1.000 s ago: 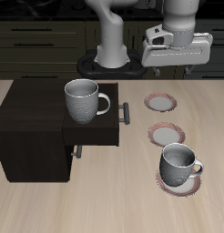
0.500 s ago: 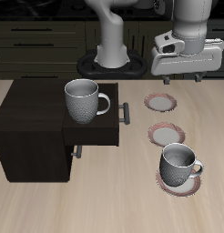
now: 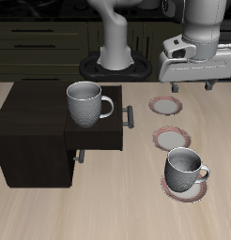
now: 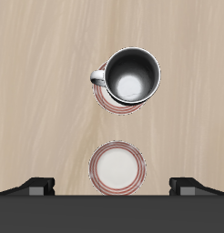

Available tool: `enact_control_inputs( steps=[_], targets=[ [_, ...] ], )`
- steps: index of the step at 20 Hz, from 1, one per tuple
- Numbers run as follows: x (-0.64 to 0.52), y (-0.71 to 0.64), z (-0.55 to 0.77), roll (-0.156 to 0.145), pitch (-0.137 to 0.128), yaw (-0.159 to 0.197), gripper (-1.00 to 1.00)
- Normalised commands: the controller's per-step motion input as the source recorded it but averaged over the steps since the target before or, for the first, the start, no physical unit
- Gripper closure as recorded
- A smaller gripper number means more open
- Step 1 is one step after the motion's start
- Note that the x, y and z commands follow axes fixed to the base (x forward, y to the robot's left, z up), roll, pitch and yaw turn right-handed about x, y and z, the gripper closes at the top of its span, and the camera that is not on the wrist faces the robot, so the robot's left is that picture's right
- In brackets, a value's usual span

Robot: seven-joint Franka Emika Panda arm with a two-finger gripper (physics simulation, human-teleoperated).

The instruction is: Place the porcelain mug that is on the plate onto the nearest plate relative to the robot

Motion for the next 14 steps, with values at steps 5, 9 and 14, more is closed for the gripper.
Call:
enact_control_inputs(
  steps=[5,9,14],
  targets=[
    [0.23,0.09,0.09,0.0,-0.004,-0.027,-1.0],
    [0.27,-0.01,0.13,-0.041,-0.042,-0.048,-1.0],
    [0.2,0.01,0.17,-0.016,-0.06,0.01,-1.0]
  ],
)
